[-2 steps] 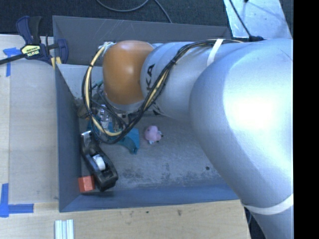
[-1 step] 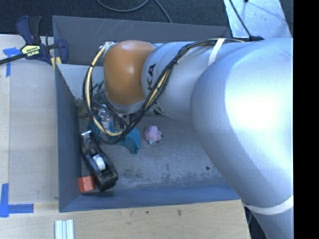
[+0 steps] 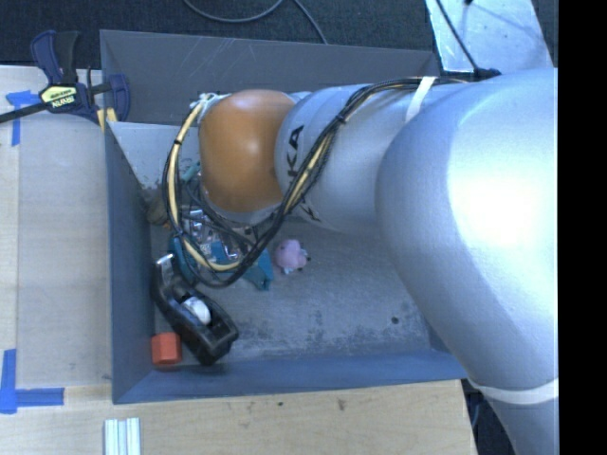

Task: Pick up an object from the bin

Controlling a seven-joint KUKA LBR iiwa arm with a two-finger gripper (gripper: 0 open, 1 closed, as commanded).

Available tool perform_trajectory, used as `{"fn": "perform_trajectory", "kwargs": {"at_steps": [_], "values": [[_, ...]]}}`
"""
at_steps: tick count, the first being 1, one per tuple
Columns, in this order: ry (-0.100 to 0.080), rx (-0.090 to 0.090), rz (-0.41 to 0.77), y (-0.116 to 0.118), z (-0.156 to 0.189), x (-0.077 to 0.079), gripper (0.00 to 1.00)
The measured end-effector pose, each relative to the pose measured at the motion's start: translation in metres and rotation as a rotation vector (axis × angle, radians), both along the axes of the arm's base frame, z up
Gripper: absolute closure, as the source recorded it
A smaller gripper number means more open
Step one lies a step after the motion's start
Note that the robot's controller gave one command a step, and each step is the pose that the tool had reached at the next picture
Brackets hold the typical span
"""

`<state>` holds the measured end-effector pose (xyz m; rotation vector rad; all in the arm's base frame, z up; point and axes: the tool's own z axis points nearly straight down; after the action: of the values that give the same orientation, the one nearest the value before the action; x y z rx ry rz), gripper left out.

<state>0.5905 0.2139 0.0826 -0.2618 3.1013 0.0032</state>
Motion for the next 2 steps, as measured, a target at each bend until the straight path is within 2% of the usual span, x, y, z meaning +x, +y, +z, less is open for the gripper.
{"fn": "perform_trajectory", "kwargs": {"at_steps": [1, 2], "values": [[0.017, 0.002, -0.204, 0.0028, 0.0658, -0.0083, 1.00], [0.018, 0.001, -0.205, 0.0026, 0.0653, -0.0084, 1.00]]}}
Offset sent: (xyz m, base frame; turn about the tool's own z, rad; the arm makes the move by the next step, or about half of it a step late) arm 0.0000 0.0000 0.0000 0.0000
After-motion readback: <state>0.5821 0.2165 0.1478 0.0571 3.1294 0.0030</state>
